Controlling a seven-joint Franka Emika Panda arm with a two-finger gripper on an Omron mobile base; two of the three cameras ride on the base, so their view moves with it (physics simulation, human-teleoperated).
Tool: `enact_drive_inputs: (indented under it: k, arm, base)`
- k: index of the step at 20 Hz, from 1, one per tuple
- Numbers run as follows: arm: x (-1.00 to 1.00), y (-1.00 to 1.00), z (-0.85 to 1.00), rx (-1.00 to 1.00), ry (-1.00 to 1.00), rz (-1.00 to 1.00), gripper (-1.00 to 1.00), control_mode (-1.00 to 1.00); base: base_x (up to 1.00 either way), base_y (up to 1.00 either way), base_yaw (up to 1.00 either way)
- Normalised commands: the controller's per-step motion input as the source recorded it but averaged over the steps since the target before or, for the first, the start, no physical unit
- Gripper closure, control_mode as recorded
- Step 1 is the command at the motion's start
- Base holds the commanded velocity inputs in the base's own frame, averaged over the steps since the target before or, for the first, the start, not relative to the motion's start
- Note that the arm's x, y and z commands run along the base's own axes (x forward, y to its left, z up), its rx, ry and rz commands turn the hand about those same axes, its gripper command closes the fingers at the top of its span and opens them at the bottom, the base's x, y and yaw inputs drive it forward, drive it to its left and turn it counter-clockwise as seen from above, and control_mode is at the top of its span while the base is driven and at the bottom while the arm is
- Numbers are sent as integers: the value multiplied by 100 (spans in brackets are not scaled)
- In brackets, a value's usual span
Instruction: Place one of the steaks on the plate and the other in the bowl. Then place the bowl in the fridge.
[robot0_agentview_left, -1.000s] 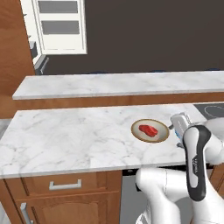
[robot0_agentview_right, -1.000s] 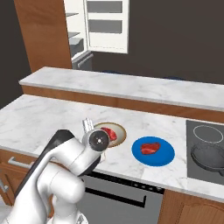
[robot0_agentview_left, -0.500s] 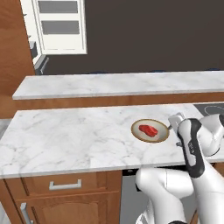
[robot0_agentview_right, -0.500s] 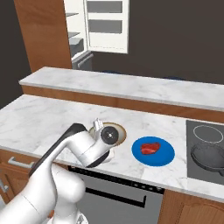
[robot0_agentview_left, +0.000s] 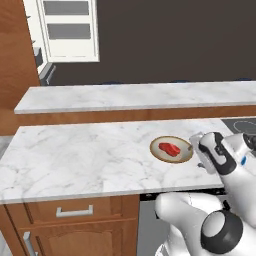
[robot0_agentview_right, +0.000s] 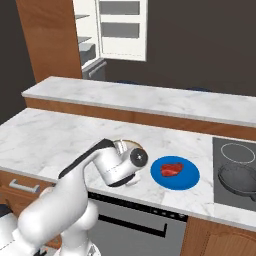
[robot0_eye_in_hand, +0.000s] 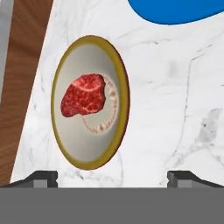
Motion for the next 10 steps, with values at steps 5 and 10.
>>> enact_drive_inputs:
  k: [5,10]
  arm:
    - [47,-7,-31,0,0,5,-100,-100]
    - [41,-2,-31,0,0,3,-100,-100]
  base:
    - [0,0,0]
    - [0,0,0]
